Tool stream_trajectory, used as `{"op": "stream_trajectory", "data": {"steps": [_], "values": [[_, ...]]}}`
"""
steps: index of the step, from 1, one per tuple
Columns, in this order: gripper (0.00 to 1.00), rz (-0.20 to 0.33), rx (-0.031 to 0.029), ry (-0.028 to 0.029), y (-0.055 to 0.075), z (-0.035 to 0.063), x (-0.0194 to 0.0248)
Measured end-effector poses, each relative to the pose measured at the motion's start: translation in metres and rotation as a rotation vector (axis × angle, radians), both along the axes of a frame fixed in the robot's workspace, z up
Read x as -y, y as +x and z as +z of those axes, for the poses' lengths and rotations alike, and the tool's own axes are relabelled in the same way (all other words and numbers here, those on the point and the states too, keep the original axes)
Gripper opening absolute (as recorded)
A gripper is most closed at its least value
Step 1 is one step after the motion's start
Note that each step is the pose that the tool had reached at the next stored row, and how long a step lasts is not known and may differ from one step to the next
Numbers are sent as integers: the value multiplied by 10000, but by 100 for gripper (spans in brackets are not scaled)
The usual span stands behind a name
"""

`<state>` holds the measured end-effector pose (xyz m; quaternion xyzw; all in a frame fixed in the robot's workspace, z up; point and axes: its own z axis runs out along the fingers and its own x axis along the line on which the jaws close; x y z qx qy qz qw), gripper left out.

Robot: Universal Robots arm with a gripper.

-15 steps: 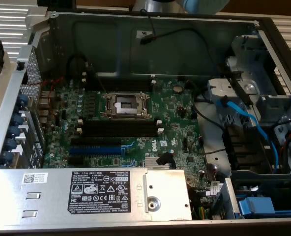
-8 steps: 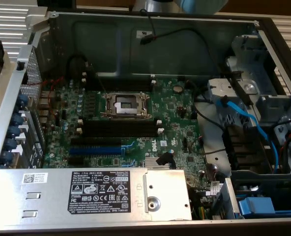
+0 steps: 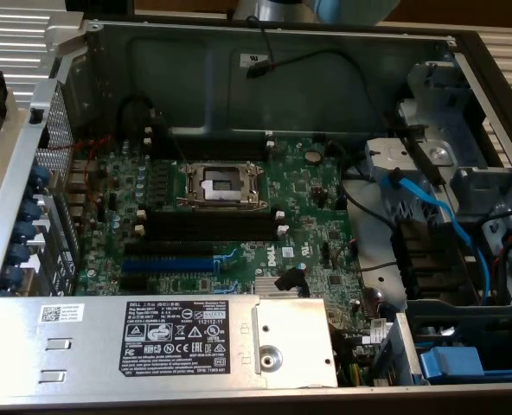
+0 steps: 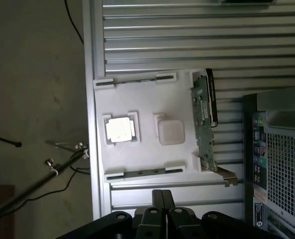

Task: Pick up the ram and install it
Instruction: 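Reach for the ram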

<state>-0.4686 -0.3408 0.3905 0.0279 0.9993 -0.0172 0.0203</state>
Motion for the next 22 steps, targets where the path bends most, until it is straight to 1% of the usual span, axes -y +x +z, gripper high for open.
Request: {"op": "stream_trajectory", "data": {"steps": [14,15,22], "values": [[10,2,0,-1,-1,0,0],[10,76,0,-1,-1,1,0],[10,1335,1,0,-1,0,-1]]}}
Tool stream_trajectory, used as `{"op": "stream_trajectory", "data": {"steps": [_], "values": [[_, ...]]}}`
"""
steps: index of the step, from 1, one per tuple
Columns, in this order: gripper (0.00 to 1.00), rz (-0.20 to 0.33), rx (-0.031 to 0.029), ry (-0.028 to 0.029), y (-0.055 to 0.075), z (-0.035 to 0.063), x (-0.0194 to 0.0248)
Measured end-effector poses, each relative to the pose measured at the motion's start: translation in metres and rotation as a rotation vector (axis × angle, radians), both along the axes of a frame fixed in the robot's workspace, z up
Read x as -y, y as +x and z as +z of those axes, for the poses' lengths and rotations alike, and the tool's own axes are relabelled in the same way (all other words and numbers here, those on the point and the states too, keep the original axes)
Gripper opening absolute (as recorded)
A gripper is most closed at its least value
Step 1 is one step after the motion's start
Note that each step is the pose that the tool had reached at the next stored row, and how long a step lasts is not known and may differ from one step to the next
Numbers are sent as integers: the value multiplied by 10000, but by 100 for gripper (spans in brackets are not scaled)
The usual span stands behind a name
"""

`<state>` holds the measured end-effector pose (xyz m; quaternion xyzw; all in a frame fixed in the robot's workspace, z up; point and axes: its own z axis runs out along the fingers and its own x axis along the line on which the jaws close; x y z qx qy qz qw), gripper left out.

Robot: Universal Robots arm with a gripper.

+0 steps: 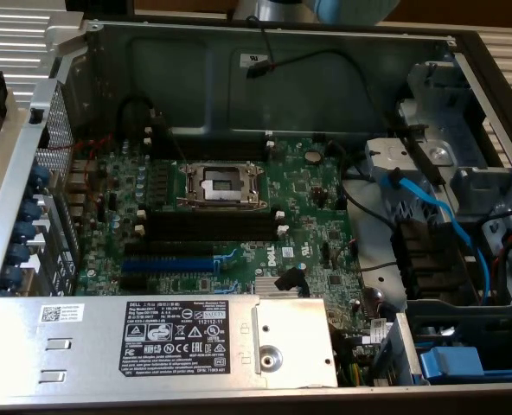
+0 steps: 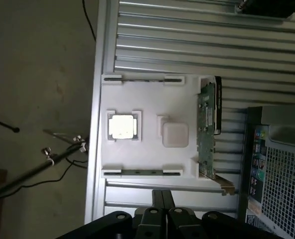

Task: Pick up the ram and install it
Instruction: 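Reach for the ram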

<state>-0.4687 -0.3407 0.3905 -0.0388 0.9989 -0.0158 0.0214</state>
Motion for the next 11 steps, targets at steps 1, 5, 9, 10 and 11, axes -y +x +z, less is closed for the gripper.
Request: {"op": "stream_trajectory", "data": {"steps": [1,5,9,10,11], "values": [[10,182,0,0,0,0,0],[10,917,0,0,0,0,0],[10,1652,0,0,0,0,0],[10,1832,0,0,0,0,0],[10,2012,0,0,0,0,0]]}}
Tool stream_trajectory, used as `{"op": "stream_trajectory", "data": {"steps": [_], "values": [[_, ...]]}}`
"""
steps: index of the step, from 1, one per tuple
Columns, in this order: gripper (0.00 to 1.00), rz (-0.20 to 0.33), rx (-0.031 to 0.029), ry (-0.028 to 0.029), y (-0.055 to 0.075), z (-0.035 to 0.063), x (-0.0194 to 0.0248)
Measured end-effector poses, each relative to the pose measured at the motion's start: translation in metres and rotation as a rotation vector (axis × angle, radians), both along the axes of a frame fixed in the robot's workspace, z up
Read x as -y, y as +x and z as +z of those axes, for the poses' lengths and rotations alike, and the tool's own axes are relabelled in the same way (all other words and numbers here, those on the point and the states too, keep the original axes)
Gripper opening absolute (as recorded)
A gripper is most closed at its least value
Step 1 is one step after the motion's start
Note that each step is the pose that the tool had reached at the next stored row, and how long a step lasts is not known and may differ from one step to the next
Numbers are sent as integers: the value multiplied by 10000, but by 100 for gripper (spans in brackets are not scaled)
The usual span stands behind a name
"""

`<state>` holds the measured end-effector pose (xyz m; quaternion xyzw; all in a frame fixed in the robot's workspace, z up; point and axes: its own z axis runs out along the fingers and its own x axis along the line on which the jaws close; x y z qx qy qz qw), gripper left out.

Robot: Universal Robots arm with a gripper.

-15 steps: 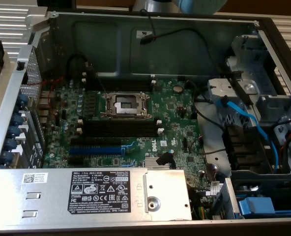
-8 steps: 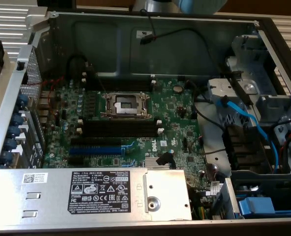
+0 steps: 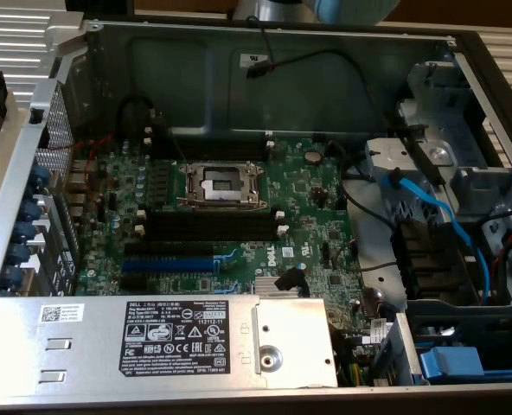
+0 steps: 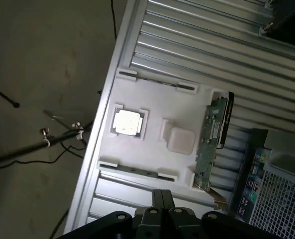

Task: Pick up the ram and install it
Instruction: 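Reach for the ram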

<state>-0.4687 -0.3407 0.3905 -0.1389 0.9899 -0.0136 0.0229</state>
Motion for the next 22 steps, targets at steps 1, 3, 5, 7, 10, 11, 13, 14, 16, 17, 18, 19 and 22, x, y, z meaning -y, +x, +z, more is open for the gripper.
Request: {"op": "stream_trajectory", "data": {"steps": [1,3,5,7,10,11,13,14,16,17,18,19,22], "values": [[10,180,0,0,0,0,0],[10,545,-1,-1,0,0,0],[10,910,0,0,0,0,0],[10,1275,0,-1,0,0,0],[10,1831,-1,-1,0,0,0],[10,2017,0,-1,0,0,0],[10,2382,-1,-1,0,0,0],[10,2557,0,-1,0,0,0],[10,2922,-1,-1,0,0,0],[10,3101,-1,-2,0,0,0],[10,3293,-2,-2,0,0,0],[10,3471,-2,0,0,0,0],[10,4017,-9,0,0,0,0]]}}
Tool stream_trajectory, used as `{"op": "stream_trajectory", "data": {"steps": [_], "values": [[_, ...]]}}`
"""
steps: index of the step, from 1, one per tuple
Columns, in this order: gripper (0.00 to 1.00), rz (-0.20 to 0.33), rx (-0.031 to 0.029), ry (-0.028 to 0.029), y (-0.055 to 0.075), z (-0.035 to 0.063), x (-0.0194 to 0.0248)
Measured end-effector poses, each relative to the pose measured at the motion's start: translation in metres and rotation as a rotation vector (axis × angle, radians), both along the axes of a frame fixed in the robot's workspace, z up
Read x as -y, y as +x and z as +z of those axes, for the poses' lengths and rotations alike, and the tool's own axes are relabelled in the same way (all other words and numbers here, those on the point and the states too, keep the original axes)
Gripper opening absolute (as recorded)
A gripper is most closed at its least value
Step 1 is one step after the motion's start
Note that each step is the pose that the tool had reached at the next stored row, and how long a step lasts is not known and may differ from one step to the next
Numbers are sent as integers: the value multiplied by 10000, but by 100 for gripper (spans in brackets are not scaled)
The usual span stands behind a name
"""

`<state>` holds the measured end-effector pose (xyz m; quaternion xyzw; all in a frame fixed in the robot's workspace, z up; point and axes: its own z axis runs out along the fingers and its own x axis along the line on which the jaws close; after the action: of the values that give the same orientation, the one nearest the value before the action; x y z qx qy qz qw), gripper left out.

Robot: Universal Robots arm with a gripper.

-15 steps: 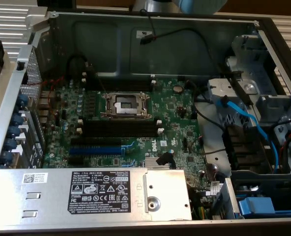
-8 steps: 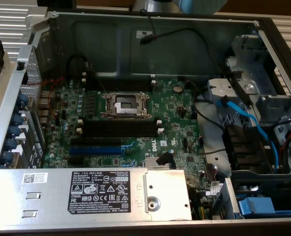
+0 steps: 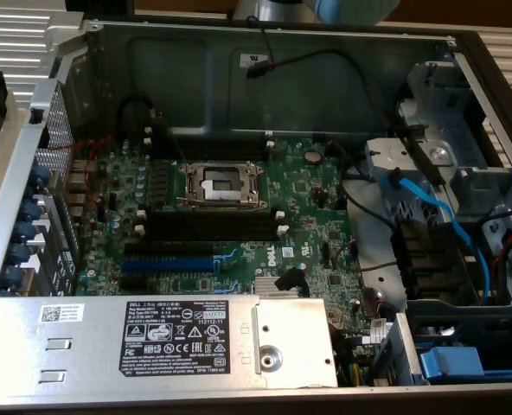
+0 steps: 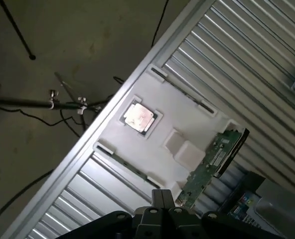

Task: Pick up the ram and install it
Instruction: 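Reach for the ram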

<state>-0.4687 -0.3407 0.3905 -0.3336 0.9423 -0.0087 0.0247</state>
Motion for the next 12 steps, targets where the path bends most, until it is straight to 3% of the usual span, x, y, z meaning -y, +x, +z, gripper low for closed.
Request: {"op": "stream_trajectory", "data": {"steps": [7,12], "values": [[10,1832,-49,-1,0,1,0],[10,3652,-95,0,-1,0,0]]}}
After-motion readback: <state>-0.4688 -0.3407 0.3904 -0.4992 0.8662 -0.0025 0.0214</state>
